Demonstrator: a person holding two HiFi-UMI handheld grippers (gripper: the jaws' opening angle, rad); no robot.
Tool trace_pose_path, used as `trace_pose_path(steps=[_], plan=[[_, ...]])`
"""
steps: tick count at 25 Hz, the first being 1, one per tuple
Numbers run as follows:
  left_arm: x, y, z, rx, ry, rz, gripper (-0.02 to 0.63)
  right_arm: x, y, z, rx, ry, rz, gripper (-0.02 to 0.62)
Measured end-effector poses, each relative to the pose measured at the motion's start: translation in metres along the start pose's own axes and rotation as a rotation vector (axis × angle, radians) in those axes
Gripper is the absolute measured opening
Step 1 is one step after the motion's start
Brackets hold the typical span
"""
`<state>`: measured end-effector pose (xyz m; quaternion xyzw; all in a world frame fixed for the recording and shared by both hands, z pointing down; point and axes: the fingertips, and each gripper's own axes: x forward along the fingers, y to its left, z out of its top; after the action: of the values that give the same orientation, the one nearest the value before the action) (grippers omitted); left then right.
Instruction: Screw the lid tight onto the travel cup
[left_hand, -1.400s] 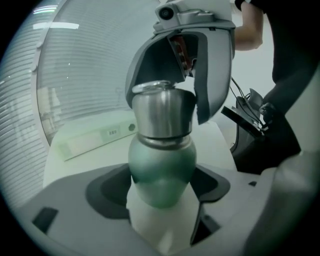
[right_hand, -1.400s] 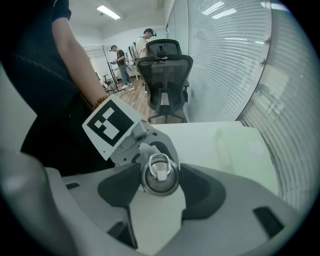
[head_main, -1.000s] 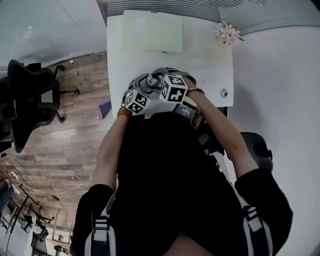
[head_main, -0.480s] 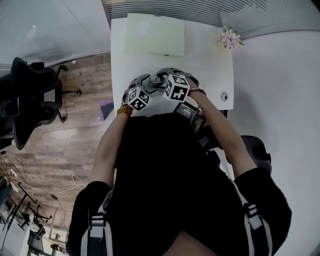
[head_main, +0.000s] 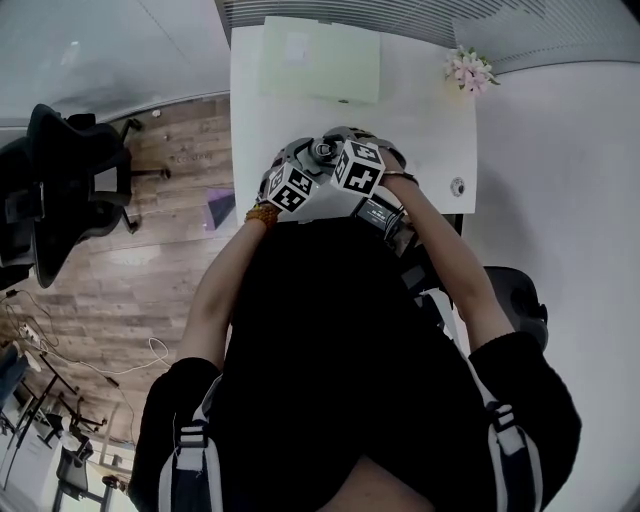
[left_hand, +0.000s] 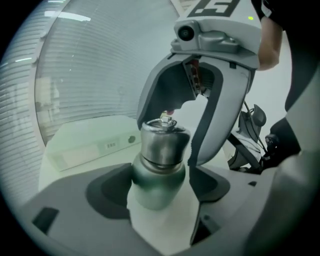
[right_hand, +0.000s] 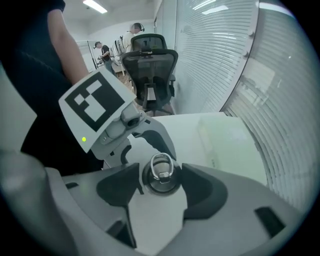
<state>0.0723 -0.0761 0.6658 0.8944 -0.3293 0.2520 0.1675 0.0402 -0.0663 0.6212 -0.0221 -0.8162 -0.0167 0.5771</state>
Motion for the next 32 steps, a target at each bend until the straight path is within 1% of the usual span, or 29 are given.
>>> trace_pose_path(steps=[2,4,6,8,10,13,16,19,21,23,24,25,26,27,29,30,31,32], plan=[[0.002,0.003,0.0,0.035,0.02,0.013,0.362,-0.002,-0.004,0.003,0.061,-0.029,0.013,0.27],[0.004,0.005,-0.003,0.066,0.041,0.032,0.356,-0.002,-0.008,0.005,0.128,-0.044,0.019,0.252],[0.004,0.005,-0.006,0.073,0.05,0.041,0.351,-0.001,-0.008,0.005,0.148,-0.039,0.022,0.252],[0.004,0.004,-0.006,0.072,0.05,0.039,0.35,0.0,-0.007,0.005,0.132,-0.029,0.027,0.25],[0.003,0.004,-0.006,0.075,0.055,0.031,0.35,-0.001,-0.005,0.007,0.091,-0.027,0.033,0.249],[0.003,0.004,-0.006,0.102,0.066,-0.007,0.35,0.0,-0.001,0.008,-0.042,-0.018,0.039,0.247],[0.005,0.004,-0.008,0.152,0.089,-0.088,0.35,0.003,0.003,0.007,-0.194,-0.011,0.072,0.247],[0.006,0.003,-0.009,0.22,0.124,-0.192,0.353,0.003,0.005,0.007,-0.306,-0.035,0.118,0.247],[0.007,0.002,-0.009,0.258,0.14,-0.254,0.354,0.002,0.005,0.007,-0.352,-0.061,0.141,0.247],[0.007,0.001,-0.008,0.28,0.143,-0.282,0.357,0.002,0.005,0.007,-0.355,-0.097,0.151,0.249],[0.007,0.001,-0.008,0.286,0.138,-0.275,0.357,0.001,0.005,0.008,-0.337,-0.115,0.145,0.25],[0.006,0.001,-0.008,0.288,0.131,-0.253,0.357,-0.001,0.003,0.009,-0.297,-0.137,0.13,0.25],[0.004,0.001,-0.008,0.283,0.119,-0.221,0.357,-0.005,0.002,0.012,-0.229,-0.172,0.113,0.265],[0.002,0.001,-0.009,0.268,0.103,-0.183,0.357,-0.01,0.0,0.017,-0.136,-0.224,0.099,0.305],[-0.004,0.002,-0.01,0.194,0.065,-0.104,0.359,-0.022,-0.002,0.026,0.082,-0.336,0.09,0.322],[-0.006,0.002,-0.011,0.144,0.05,-0.064,0.359,-0.024,-0.003,0.028,0.176,-0.364,0.079,0.324],[-0.006,0.003,-0.012,0.096,0.041,-0.024,0.359,-0.023,-0.006,0.028,0.249,-0.368,0.05,0.324],[-0.006,0.002,-0.014,0.058,0.039,0.013,0.359,-0.021,-0.01,0.026,0.301,-0.355,0.008,0.324]])
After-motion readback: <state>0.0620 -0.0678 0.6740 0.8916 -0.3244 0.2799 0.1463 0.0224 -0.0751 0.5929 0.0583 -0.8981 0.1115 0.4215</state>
